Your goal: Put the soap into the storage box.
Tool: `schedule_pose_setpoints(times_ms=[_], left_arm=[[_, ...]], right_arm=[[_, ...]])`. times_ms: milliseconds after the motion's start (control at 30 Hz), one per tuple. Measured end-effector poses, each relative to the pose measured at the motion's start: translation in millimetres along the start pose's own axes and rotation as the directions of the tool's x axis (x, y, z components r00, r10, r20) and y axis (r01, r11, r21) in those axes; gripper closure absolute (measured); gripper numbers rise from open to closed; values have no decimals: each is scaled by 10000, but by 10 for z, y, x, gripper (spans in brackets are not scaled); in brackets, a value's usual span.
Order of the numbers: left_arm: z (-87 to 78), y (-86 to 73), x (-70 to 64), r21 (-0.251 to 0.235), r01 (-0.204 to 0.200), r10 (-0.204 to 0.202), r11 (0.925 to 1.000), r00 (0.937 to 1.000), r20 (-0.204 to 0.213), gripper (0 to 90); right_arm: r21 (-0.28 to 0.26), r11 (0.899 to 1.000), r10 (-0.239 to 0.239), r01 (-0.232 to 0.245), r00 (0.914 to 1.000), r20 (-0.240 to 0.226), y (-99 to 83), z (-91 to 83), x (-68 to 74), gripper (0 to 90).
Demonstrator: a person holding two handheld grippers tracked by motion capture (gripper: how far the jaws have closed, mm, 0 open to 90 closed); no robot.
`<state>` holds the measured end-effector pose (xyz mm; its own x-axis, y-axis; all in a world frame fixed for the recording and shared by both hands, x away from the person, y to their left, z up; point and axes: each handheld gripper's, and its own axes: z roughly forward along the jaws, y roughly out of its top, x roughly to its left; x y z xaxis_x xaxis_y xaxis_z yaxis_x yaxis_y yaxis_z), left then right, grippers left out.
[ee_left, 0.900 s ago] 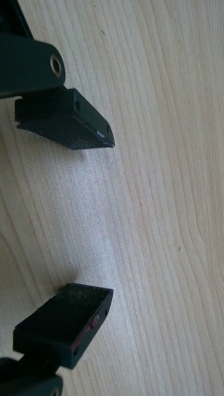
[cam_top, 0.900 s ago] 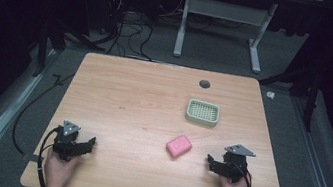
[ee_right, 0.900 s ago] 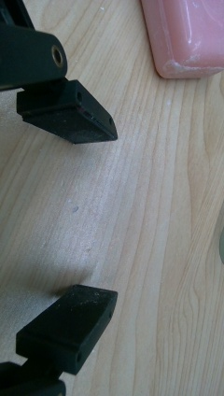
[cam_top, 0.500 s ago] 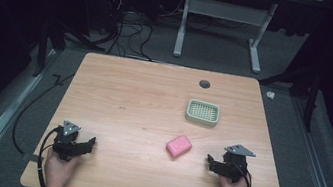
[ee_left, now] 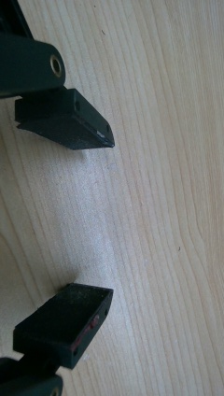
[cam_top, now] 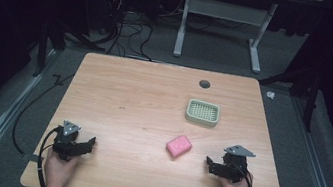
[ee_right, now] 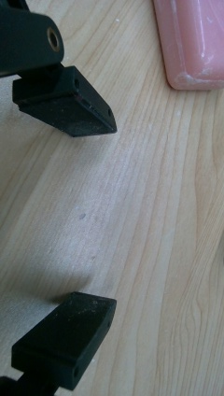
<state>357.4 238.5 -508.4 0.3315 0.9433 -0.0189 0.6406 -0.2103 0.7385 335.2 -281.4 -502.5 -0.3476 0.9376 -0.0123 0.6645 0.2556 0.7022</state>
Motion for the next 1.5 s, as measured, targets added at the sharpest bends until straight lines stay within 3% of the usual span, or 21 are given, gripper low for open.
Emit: schedule_pose_setpoints(times_ms=[200,500,800,1100,1300,1500], left_arm=[[0,0,0,0,5,-5,10000,10000,-7,231],[0,0,0,1,7,-7,10000,10000,-8,231],[0,0,0,-5,17,-17,10000,10000,-12,231],[0,0,0,-5,20,-20,10000,10000,-14,231],[0,-1,1,-6,23,-23,10000,10000,-17,231],[-1,-1,3,17,32,-31,10000,10000,-43,231]], right_arm=[[4,10000,-16,16,10000,-1,-9,-23,26,148],[-516,9985,172,-192,9991,-386,17,-129,87,147],[-801,9967,-150,115,9990,-432,65,-169,219,149],[-935,9954,-305,207,9940,-1049,154,-137,350,147],[-952,9946,-525,409,9910,-1227,198,-108,441,145],[-1098,9925,-710,532,9837,-1651,270,-73,527,139]])
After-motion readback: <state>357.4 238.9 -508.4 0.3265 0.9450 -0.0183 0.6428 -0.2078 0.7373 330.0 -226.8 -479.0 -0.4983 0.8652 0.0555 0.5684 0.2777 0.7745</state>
